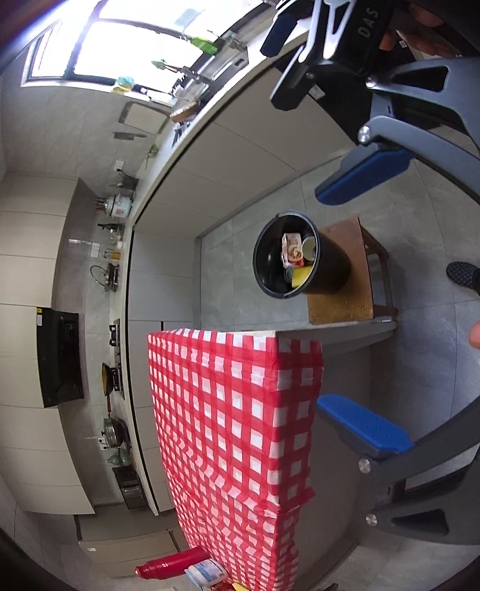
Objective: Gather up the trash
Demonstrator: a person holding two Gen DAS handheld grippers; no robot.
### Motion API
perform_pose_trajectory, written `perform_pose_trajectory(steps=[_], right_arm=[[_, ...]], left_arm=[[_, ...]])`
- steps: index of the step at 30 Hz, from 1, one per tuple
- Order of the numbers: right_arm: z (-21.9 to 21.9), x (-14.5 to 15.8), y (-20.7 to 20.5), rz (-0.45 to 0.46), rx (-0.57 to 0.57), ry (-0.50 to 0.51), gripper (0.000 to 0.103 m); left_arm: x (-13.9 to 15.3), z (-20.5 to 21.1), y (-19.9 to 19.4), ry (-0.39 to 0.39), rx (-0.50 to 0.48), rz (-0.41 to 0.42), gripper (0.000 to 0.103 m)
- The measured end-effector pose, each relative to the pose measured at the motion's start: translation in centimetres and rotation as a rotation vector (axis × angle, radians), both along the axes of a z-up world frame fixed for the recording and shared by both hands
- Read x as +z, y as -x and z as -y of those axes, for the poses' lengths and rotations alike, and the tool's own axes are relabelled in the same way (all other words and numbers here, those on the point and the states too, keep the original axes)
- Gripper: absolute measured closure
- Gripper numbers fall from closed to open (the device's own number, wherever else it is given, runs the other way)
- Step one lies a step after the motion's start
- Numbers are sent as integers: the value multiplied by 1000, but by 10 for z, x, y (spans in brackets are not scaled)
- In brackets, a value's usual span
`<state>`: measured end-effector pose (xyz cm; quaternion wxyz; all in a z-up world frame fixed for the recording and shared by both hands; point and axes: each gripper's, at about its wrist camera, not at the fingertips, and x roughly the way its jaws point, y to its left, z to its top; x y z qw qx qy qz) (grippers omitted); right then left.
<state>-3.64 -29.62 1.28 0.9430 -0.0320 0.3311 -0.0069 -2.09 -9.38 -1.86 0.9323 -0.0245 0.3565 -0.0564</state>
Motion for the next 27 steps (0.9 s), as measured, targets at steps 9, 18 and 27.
perform_pose_trajectory(steps=[9,18,27], right_arm=[[2,10,25,27,-9,-16,0],[-3,12,31,32,7,-26,0],[-4,13,33,33,11,-34,0]], left_arm=[[4,-8,17,-6,10,41,0],[5,-10,28,-9,15,52,0],[5,-11,30,-9,18,64,0]])
